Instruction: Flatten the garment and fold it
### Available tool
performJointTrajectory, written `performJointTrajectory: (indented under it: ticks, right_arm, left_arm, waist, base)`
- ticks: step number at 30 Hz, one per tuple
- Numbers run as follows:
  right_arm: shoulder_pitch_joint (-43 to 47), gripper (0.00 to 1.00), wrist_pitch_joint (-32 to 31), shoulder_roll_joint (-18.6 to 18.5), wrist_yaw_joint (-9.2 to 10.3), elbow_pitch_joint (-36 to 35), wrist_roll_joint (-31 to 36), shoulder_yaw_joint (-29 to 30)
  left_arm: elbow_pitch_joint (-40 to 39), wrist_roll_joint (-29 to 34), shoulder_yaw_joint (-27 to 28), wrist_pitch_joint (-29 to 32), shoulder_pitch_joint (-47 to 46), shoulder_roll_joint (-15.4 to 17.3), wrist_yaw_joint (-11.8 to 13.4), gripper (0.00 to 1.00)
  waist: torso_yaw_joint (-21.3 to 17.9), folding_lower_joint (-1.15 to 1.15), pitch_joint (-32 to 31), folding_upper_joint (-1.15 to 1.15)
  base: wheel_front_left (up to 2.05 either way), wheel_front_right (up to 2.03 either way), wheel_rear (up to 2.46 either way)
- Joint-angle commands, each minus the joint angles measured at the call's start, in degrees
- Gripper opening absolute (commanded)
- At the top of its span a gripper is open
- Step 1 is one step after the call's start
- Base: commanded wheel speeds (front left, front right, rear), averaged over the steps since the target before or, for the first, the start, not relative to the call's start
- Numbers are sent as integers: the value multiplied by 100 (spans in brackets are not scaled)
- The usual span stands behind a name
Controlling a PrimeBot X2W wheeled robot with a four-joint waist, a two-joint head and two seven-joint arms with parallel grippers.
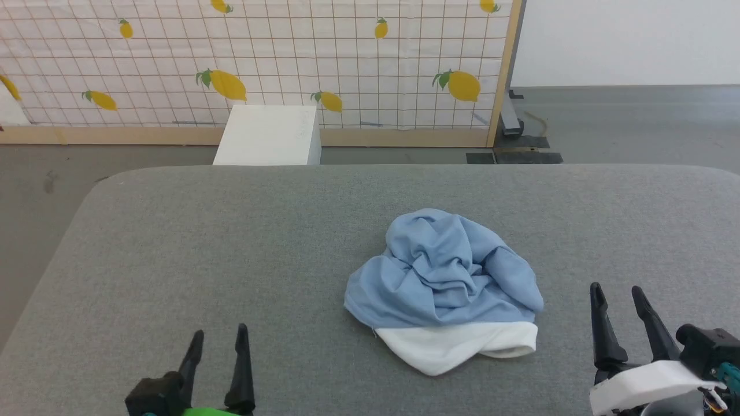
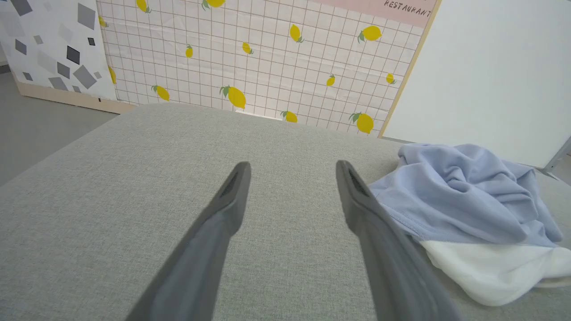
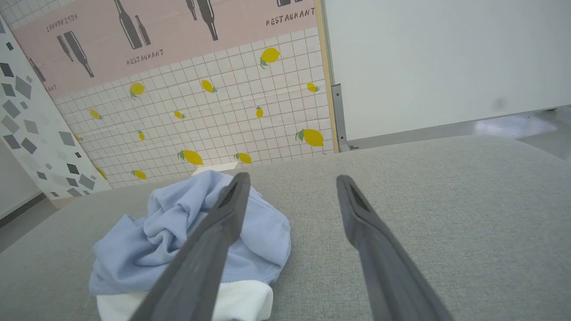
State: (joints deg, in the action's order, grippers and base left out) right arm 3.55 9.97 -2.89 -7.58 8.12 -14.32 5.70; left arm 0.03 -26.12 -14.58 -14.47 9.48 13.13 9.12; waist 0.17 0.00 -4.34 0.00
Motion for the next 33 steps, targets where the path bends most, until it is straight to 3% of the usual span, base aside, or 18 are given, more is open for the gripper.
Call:
performJointTrajectory:
  ticks: [1,7,19,26,32,33]
  right_arm:
    - [-75,100,-85,2,9,-56,-89,5]
    - [-863,100,-1066,-39,9,-252,-140,-38]
    - [-2141,100,-4575,-995,9,348,-700,-374]
    - [-2233,100,-5292,-1161,9,1113,-944,-697]
    - [-2412,100,-5120,-1298,9,1696,-965,-867]
    - [-2459,88,-5061,-1335,9,1751,-943,-915]
  left_arm:
    - [-40,73,58,-50,34,-19,-4,100]
    - [-107,125,163,-51,-47,-122,-41,100]
    - [72,182,164,-52,-373,-427,-299,100]
    - [242,247,153,-52,-620,-570,-455,100]
    - [374,294,149,-52,-812,-647,-574,100]
    - [389,298,162,-52,-830,-659,-584,100]
  waist:
    - [33,0,52,0]
    - [78,0,261,0]
    - [543,0,832,0]
    - [858,0,1142,0]
    - [1057,0,1352,0]
    - [1073,0,1375,0]
  base:
    - [0,0,0]
    - [0,0,0]
    - [0,0,0]
    - [0,0,0]
    - [0,0,0]
    - [0,0,0]
